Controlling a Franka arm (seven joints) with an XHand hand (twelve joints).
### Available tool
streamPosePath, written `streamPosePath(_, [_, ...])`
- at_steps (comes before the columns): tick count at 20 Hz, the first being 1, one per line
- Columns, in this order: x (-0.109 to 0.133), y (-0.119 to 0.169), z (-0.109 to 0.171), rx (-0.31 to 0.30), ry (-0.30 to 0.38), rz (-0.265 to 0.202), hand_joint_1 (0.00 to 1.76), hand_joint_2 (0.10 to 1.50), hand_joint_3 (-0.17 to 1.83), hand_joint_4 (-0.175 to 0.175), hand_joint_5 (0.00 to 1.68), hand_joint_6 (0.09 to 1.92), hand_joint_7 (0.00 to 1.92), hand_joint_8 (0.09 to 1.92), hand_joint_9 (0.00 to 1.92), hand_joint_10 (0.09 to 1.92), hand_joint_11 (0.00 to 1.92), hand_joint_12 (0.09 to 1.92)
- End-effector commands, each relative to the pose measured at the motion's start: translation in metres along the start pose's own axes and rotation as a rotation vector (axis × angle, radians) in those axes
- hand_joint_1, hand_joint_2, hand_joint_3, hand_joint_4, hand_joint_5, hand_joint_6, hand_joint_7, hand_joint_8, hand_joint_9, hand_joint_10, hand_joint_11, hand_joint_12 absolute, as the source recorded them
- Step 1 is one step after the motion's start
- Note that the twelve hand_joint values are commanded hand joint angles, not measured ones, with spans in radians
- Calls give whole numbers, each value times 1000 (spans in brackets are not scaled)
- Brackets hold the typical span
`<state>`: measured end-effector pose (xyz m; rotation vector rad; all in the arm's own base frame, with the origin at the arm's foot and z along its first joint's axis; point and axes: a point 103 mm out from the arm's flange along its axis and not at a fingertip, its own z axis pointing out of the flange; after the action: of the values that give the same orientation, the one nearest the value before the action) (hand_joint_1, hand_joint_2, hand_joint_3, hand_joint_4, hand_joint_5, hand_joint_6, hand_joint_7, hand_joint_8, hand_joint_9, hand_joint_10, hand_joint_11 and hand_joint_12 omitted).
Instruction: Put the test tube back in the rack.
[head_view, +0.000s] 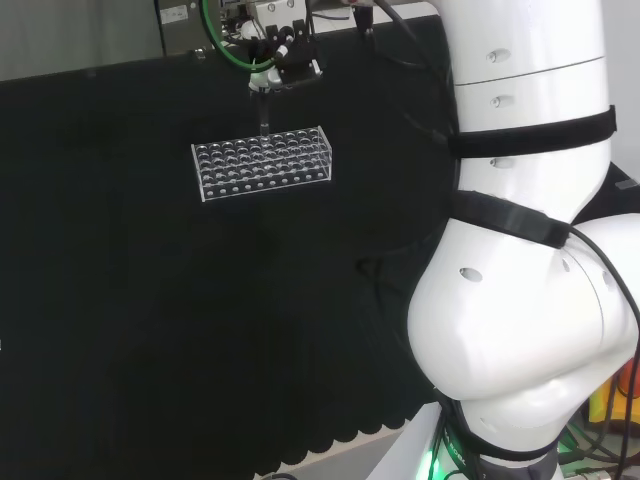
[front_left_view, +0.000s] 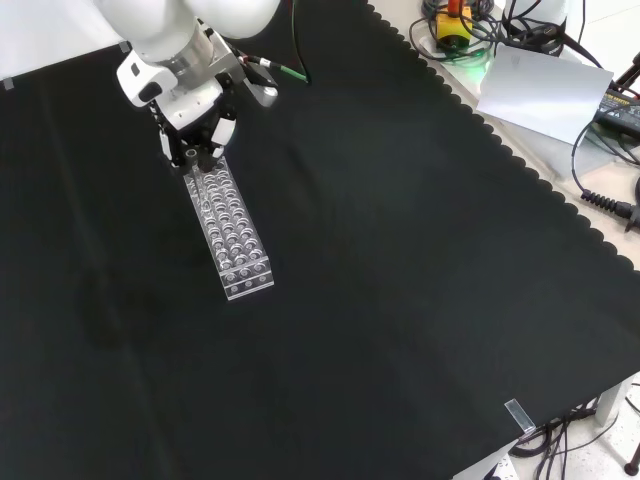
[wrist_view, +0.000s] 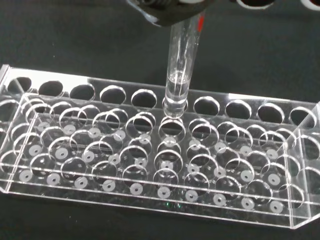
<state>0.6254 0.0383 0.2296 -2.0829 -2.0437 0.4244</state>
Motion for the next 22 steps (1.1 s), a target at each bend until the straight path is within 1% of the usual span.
streamPosePath(1, [6,4,9,6,4,-8,1237,1030,-175,-175,1476,136,1769,454,1686,580,1292,811])
streamPosePath(11, [7,7,12,27,-1,-2,1237,1030,-175,-175,1477,135,1769,454,1686,581,1292,812])
streamPosePath(16, [6,11,27,34,13,-1,1237,1030,-175,-175,1477,134,1769,455,1686,582,1292,813])
streamPosePath(22, [5,11,30,43,21,0,1237,1030,-175,-175,1477,133,1769,455,1686,583,1292,813])
